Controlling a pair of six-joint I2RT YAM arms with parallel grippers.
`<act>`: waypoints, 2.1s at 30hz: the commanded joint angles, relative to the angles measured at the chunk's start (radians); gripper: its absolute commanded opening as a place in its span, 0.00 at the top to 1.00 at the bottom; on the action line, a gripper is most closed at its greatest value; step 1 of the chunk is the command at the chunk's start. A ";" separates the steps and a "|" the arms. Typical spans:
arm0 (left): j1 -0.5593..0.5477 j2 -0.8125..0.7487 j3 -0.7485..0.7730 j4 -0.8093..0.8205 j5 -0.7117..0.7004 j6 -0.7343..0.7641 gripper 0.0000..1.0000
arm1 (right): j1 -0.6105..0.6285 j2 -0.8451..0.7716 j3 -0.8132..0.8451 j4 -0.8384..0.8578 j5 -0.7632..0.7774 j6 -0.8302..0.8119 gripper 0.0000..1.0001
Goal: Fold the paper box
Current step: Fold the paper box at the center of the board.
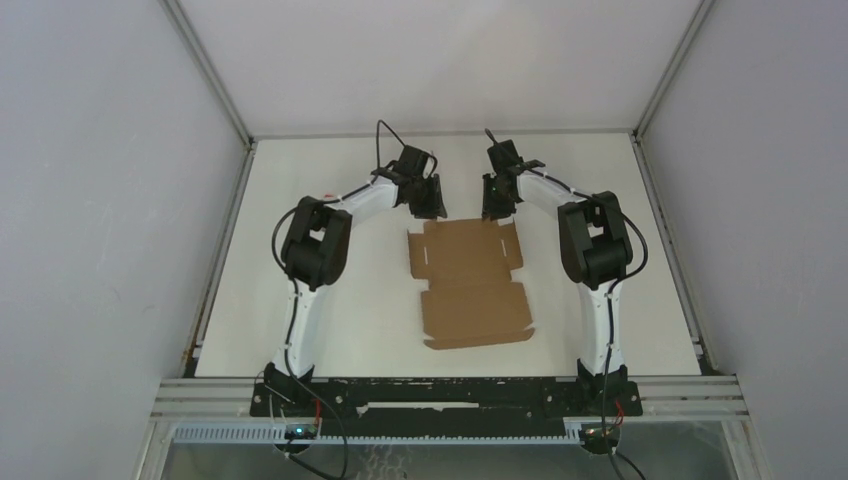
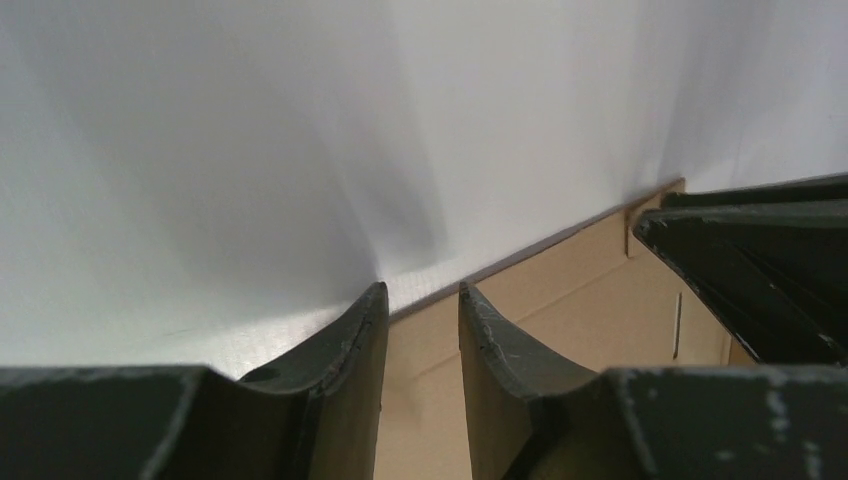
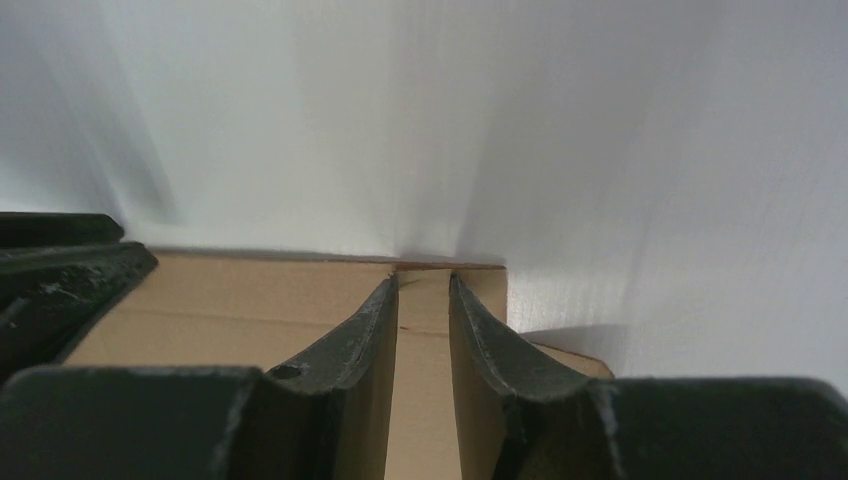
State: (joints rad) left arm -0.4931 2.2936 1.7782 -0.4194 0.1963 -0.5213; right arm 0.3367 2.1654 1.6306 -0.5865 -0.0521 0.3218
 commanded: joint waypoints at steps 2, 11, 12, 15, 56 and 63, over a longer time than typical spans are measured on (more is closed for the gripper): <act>-0.030 -0.023 -0.056 -0.009 0.033 -0.022 0.63 | 0.021 0.057 -0.033 0.017 -0.013 0.020 0.66; -0.033 -0.046 -0.097 0.017 0.034 -0.028 0.62 | 0.027 0.034 -0.080 0.037 -0.009 0.024 0.67; -0.033 -0.050 -0.099 0.017 0.033 -0.028 0.63 | 0.027 0.030 -0.084 0.038 -0.011 0.025 0.67; -0.032 -0.067 -0.098 0.018 0.027 -0.025 0.62 | 0.027 0.017 -0.095 0.039 -0.011 0.024 0.67; 0.044 -0.671 -0.385 -0.031 -0.092 -0.023 0.51 | 0.123 -0.738 -0.465 -0.075 0.036 0.083 0.12; -0.018 -0.648 -0.272 -0.109 -0.067 0.030 0.50 | 0.038 -1.014 -0.814 0.084 -0.312 0.279 0.00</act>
State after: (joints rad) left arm -0.4664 1.6615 1.4021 -0.4904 0.1040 -0.5301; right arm 0.4419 1.2755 0.9237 -0.5926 -0.1787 0.4664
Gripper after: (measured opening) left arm 0.495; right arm 0.993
